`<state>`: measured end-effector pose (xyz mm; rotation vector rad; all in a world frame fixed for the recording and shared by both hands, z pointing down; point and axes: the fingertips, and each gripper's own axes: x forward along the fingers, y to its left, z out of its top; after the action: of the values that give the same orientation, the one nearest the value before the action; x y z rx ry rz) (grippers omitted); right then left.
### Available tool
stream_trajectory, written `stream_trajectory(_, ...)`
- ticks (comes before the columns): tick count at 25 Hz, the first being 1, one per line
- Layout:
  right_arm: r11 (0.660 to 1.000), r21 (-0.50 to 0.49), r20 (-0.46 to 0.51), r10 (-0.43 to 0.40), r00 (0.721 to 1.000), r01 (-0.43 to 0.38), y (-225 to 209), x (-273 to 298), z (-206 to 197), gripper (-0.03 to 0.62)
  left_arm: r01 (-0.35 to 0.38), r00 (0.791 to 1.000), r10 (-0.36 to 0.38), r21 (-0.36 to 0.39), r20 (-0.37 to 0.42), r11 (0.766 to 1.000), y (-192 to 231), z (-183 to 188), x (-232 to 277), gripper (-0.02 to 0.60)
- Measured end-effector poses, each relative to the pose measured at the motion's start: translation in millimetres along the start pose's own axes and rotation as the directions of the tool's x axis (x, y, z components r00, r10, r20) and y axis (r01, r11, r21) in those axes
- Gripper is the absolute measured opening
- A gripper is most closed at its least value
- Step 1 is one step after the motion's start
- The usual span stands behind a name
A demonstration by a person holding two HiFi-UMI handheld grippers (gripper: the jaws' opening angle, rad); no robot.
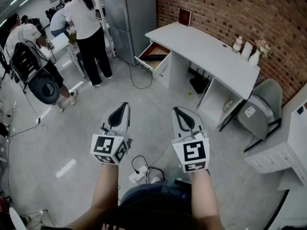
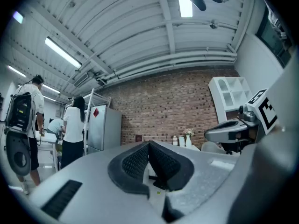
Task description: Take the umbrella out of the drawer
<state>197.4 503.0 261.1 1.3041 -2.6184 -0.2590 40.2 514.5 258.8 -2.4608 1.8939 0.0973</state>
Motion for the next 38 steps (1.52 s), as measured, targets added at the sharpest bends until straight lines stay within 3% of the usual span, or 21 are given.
stream_trajectory(11, 0.999, 0.033, 0.007, 0.014, 1.0, -0.014, -66.9, 69.1, -17.8, -0.009, 0.005, 0.999, -0.004, 0.015, -0.046, 1.0, 5.2, -19.4, 93.6, -0.002)
stream_trajectory(18, 0.991, 0.101, 0.018, 0.08, 0.997, -0.082, -119.6, 154.6, -34.3, -0.009, -0.018, 0.996, 0.02, 0.025, -0.092, 1.0, 31.5, -40.1, 189.5, -0.002)
stream_trajectory(27, 0.987, 0.082, -0.006, 0.138, 0.99, -0.137, -198.7, 260.0, -44.4, -0.009, -0.042, 0.987, 0.044, 0.018, -0.158, 0.999, 59.9, -59.7, 314.0, -0.002)
stream_trajectory(38, 0.984, 0.084, -0.003, 0.157, 0.988, -0.156, -242.7, 319.3, -52.8, -0.009, -0.053, 0.987, 0.048, -0.026, -0.155, 0.998, 82.2, -65.1, 386.1, -0.003)
